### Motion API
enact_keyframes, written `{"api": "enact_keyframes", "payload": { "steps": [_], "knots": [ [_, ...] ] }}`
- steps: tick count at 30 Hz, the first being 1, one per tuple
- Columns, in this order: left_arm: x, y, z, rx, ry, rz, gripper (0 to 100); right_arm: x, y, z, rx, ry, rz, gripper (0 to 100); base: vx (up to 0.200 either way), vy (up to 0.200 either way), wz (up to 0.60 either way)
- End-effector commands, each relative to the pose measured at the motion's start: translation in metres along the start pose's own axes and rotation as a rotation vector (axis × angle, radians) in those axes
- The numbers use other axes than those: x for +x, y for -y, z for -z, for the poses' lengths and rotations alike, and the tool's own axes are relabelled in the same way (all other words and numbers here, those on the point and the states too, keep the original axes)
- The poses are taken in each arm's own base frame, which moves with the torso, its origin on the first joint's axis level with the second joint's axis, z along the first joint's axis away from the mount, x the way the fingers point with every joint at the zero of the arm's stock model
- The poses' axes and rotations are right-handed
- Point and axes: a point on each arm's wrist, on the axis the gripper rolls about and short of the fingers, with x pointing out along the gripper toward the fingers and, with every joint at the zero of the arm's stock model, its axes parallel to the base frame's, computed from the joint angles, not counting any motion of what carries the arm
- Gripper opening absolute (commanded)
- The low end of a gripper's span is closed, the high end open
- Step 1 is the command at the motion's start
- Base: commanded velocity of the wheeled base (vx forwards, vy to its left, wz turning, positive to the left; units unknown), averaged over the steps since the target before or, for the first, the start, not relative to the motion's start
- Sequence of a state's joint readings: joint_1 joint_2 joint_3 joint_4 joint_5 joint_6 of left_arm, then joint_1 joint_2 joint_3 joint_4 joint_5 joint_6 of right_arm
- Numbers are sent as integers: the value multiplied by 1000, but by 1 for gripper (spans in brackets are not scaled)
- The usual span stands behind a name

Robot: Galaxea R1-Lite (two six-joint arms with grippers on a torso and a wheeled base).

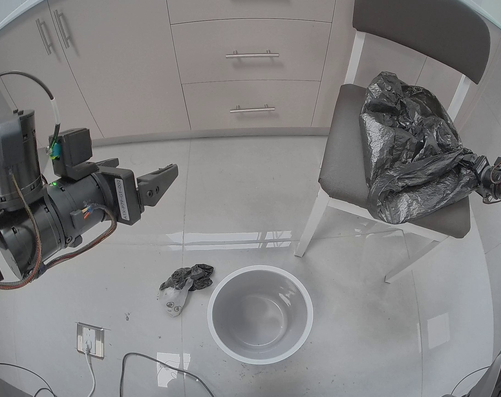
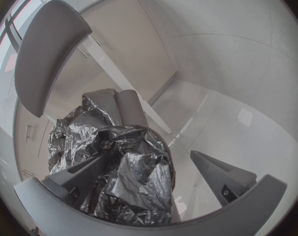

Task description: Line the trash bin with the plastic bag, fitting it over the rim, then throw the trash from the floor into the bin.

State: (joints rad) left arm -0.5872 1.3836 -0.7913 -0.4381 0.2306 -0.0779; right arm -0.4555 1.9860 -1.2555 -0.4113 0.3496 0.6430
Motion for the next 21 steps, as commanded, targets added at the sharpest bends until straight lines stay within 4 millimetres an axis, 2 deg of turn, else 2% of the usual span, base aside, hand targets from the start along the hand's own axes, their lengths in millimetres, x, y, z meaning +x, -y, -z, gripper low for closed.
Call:
{"api": "enact_keyframes", "payload": {
  "steps": [1,11,15,21],
  "knots": [
    [-1,1,1,2,-2,5,100,2,-8,1,14,-3,-22,0,0,0,0],
    [-1,1,1,3,-4,5,100,-2,-12,0,21,4,-29,0,0,0,0],
    [-1,1,1,3,-4,7,100,-10,-18,-5,9,24,-41,0,0,0,0],
    [-1,1,1,1,-2,7,100,-35,-37,-17,-8,66,-80,0,0,0,0]
  ]
}}
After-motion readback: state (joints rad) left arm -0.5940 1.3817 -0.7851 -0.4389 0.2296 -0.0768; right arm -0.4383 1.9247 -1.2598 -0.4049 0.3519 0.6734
